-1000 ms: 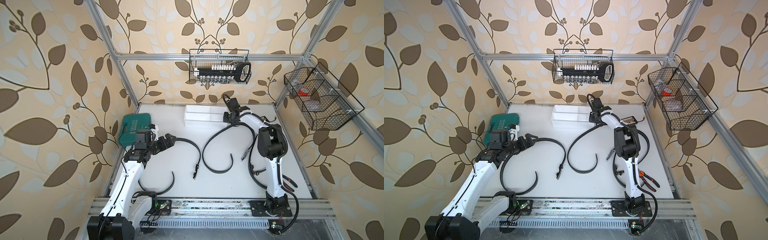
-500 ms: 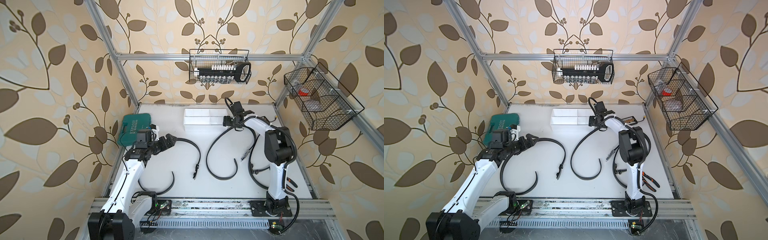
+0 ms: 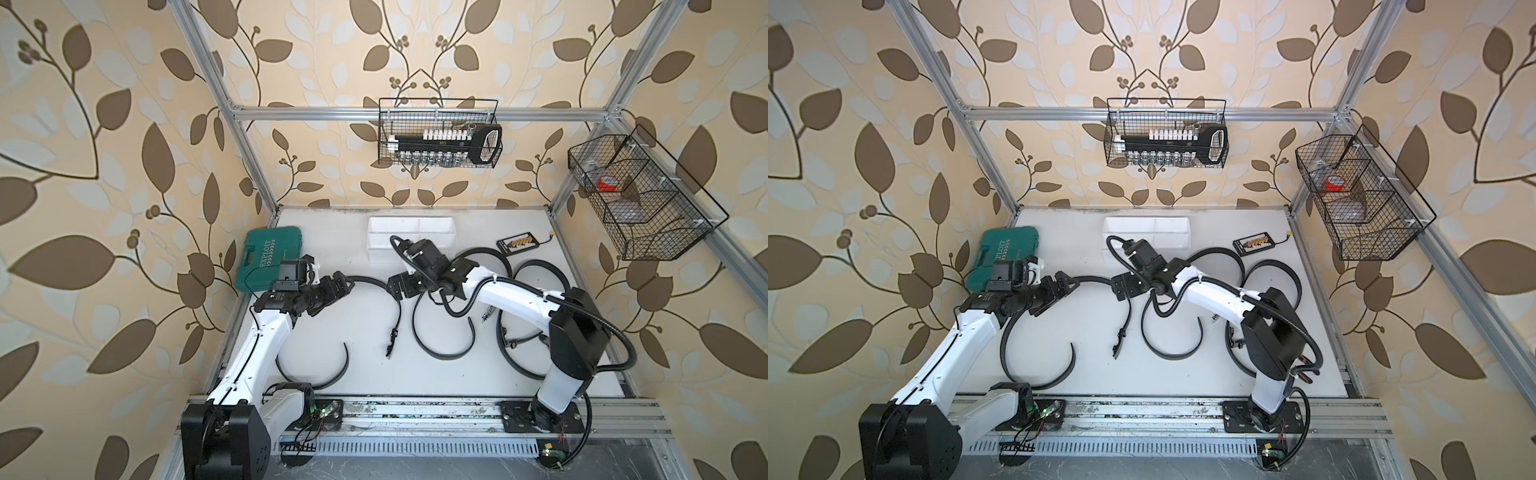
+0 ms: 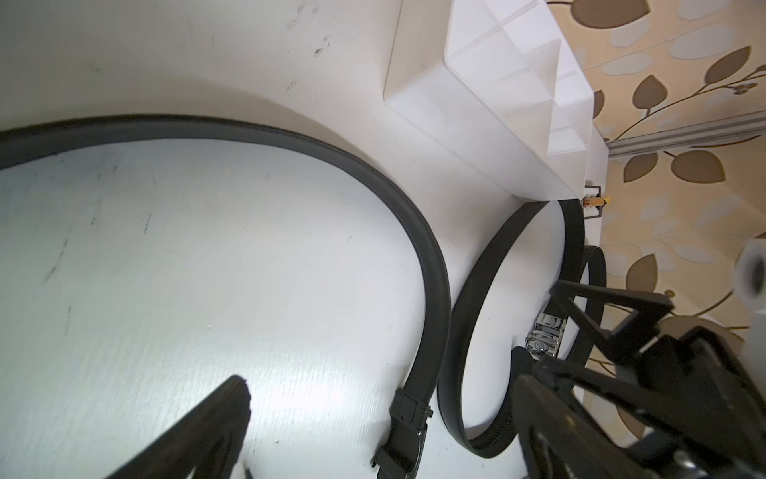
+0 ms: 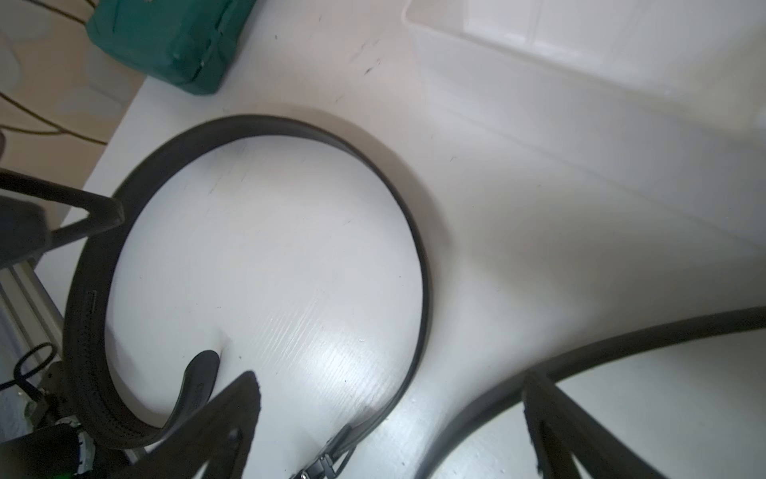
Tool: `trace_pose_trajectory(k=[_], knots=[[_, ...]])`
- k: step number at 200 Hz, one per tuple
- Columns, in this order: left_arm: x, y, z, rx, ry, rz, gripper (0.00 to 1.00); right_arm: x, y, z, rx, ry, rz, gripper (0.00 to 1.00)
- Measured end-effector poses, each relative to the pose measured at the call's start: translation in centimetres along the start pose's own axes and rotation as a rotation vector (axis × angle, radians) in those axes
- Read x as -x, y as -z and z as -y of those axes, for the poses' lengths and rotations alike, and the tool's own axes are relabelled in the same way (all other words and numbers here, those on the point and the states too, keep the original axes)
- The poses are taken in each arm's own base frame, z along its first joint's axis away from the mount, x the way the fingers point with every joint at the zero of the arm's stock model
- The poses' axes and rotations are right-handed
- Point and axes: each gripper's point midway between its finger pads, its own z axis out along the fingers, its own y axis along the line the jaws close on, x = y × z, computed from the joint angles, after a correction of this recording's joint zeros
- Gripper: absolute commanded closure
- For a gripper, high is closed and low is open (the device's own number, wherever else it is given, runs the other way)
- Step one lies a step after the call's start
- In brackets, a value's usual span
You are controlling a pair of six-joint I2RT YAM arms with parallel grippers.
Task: Place the belts into the storage roll
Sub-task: Move the container to the center of the board, then roll the belt at the center of the board.
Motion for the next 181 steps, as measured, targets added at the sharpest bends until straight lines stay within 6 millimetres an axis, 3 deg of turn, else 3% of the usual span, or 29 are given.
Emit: trace_pose_trajectory(k=[33, 55, 78, 126, 138, 157, 181], knots=[[-0.7, 1.0, -0.5, 0.033, 0.04, 0.006, 0.01, -2.1, -5.3, 0.5, -0.093, 0.025, -0.095, 0.09], [-1.0, 1.7, -0.6, 0.043, 0.061, 0.012, 0.01, -3.3, -7.8, 1.0, -0.138, 0.037, -0.136, 0.25], [-1.3, 2.0, -0.7, 0.049, 0.078, 0.015, 0.01, -4.6, -9.1, 1.4, -0.163, 0.055, -0.171, 0.55], [-3.2, 0.2, -1.9, 0.043, 0.165, -0.062, 0.01, -4.9, -8.9, 2.2, -0.195, 0.071, -0.155, 0.89], [-3.7, -0.1, -2.1, 0.043, 0.178, -0.082, 0.01, -5.3, -8.5, 2.9, -0.206, 0.064, -0.155, 0.93], [-3.8, 0.1, -2.1, 0.043, 0.181, -0.083, 0.01, -6.0, -7.2, 5.2, -0.226, 0.036, -0.16, 0.94], [-3.9, 0.5, -1.9, 0.037, 0.175, -0.075, 0.01, -6.5, -5.1, 9.8, -0.276, -0.032, -0.165, 0.94]])
